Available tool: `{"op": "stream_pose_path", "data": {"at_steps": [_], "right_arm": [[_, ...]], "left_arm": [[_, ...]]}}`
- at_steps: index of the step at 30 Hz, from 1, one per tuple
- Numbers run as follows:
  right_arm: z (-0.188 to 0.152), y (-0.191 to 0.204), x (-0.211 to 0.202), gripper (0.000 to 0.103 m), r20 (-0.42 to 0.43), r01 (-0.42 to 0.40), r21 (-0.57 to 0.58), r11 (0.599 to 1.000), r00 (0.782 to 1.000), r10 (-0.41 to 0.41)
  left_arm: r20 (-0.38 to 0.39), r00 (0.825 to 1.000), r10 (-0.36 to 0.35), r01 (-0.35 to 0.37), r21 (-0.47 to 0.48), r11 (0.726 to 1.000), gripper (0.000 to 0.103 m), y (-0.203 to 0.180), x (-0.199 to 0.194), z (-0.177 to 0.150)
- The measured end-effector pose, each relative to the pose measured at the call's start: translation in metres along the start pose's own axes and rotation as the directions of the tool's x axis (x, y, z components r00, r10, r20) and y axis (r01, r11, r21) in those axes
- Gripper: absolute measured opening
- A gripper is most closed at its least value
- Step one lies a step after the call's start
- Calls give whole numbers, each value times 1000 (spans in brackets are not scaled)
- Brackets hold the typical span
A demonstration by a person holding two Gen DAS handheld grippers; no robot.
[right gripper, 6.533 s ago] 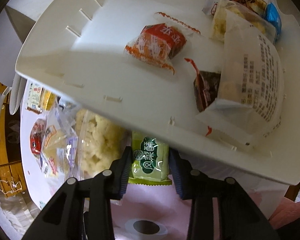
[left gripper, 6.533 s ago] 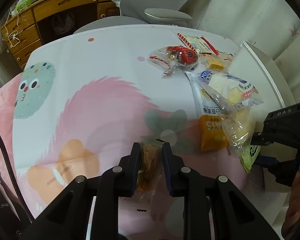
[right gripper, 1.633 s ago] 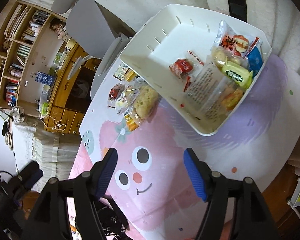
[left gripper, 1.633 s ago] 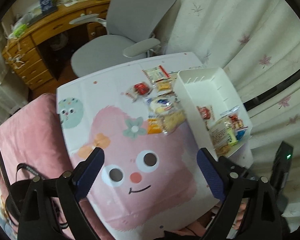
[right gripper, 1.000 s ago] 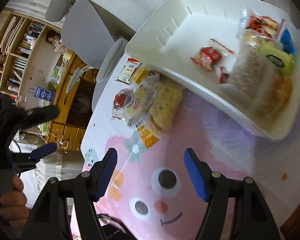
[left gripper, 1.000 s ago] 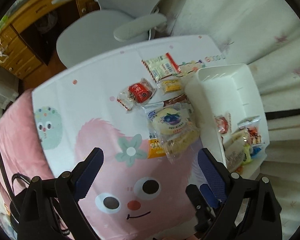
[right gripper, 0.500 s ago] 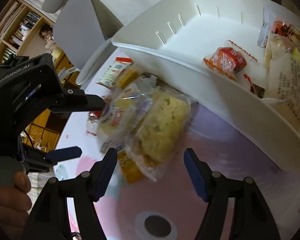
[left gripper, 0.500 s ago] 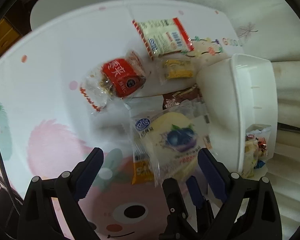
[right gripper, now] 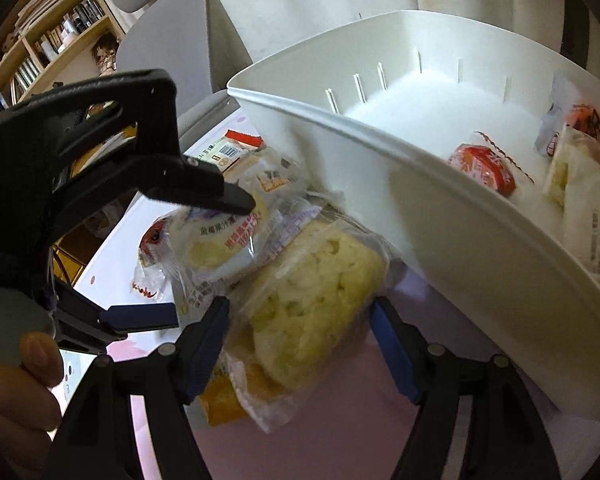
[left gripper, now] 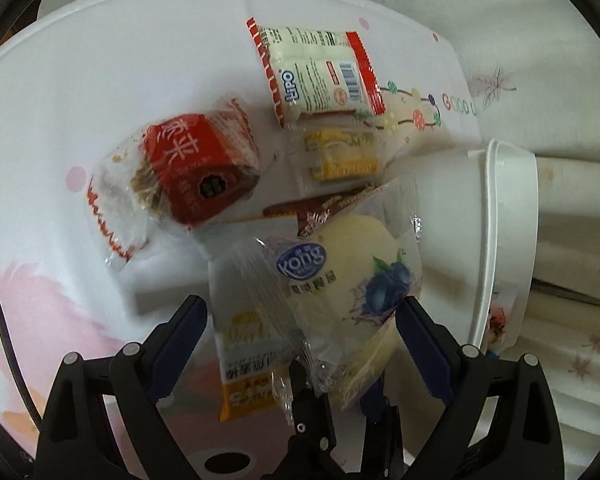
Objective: Organize snacks
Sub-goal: 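Grasp round blueberry bun bag with left tool while right tool grasps clear yellow-cake bag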
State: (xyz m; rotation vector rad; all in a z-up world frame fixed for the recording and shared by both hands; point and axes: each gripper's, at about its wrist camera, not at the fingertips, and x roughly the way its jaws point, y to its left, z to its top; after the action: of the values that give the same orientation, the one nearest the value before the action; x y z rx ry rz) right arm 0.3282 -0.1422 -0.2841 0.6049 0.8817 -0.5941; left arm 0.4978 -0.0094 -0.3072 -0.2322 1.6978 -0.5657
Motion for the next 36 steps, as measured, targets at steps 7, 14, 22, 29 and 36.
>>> {"op": "stream_pose_path", "data": {"at_steps": [7,14,22,29,36], "right_arm": [[4,8,8,78,27,7,-60,998,1000,-5],[3,10,6,69,15,-4,-73,997,1000,5],[5,13,0,56,-4,-27,-111,993,1000,26],[7,9,-5,55,-43,-44,-123,991,998,39],[4,2,-21,55,-70,-69,-148,987,996,59]], "left_arm": [[79,996,-37,42,-61,997,89,7,-3,1],[163,985,-54,73,-110,991,73,19,-16,2],[223,974,-51,81,-125,989,48,20,-33,1],[228,974,-15,51,-153,987,40,22,-43,-7],[255,967,-17,57,-150,987,22,23,-60,-21]]}}
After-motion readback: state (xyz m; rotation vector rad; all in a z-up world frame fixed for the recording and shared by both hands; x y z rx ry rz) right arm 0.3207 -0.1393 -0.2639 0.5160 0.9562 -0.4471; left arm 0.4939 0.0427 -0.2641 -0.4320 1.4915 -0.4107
